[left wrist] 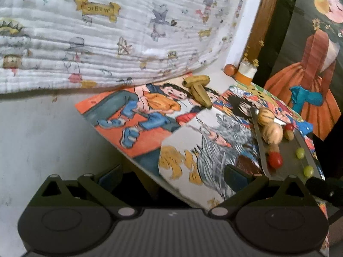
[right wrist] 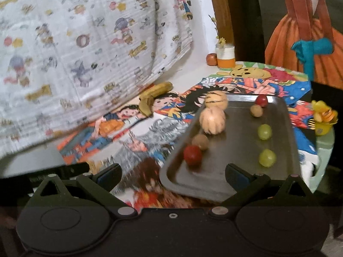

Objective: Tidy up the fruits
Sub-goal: 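Move both tools toward the two yellow bananas on the mat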

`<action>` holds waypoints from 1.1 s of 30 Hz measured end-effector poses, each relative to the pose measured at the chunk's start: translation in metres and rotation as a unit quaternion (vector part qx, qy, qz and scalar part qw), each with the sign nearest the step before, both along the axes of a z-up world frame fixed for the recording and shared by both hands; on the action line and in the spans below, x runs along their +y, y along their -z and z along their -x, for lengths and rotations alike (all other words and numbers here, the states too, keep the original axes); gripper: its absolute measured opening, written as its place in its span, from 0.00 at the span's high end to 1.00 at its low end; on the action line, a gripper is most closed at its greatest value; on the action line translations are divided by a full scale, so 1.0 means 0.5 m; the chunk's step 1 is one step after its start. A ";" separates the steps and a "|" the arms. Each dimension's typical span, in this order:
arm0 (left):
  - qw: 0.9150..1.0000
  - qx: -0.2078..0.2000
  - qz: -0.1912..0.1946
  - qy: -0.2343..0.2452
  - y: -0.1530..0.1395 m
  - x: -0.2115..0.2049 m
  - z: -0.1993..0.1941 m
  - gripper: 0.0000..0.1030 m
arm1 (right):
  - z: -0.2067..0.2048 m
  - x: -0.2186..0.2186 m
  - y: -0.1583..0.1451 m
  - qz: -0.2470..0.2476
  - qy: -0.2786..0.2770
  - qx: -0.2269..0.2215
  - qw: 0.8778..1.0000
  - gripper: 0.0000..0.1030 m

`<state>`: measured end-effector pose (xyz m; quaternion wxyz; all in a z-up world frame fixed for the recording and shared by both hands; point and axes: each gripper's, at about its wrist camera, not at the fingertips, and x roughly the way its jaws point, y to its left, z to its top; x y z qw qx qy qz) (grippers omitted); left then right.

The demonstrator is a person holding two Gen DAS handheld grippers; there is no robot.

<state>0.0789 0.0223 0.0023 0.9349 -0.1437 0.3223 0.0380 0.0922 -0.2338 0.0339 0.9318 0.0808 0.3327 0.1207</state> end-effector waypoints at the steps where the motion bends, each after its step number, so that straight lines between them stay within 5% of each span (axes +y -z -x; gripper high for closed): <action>1: 1.000 -0.001 0.000 -0.002 -0.001 0.003 -0.009 0.00 | -0.014 0.000 -0.008 -0.001 -0.001 0.000 1.000 0.01; 7: 1.000 -0.013 -0.016 -0.005 -0.010 0.021 -0.056 0.00 | -0.083 -0.008 -0.086 0.062 -0.013 -0.037 0.997 0.01; 11: 0.999 -0.019 -0.037 0.004 -0.021 0.024 -0.082 0.00 | -0.142 -0.006 -0.145 0.100 -0.069 -0.049 0.991 0.01; 17: 0.997 -0.030 -0.065 0.018 -0.053 0.022 -0.126 0.00 | -0.240 0.035 -0.223 0.172 -0.205 -0.071 0.961 0.01; 24: 0.997 -0.032 -0.065 0.038 -0.100 0.015 -0.177 0.00 | -0.340 0.097 -0.252 0.285 -0.405 -0.126 0.859 0.01; 30: 0.995 -0.032 -0.076 0.058 -0.126 -0.003 -0.240 0.00 | -0.446 0.133 -0.200 0.380 -0.505 -0.146 0.761 0.01; 33: 0.993 -0.033 -0.081 0.073 -0.123 -0.017 -0.278 0.00 | -0.501 0.154 -0.162 0.407 -0.532 -0.146 0.728 0.01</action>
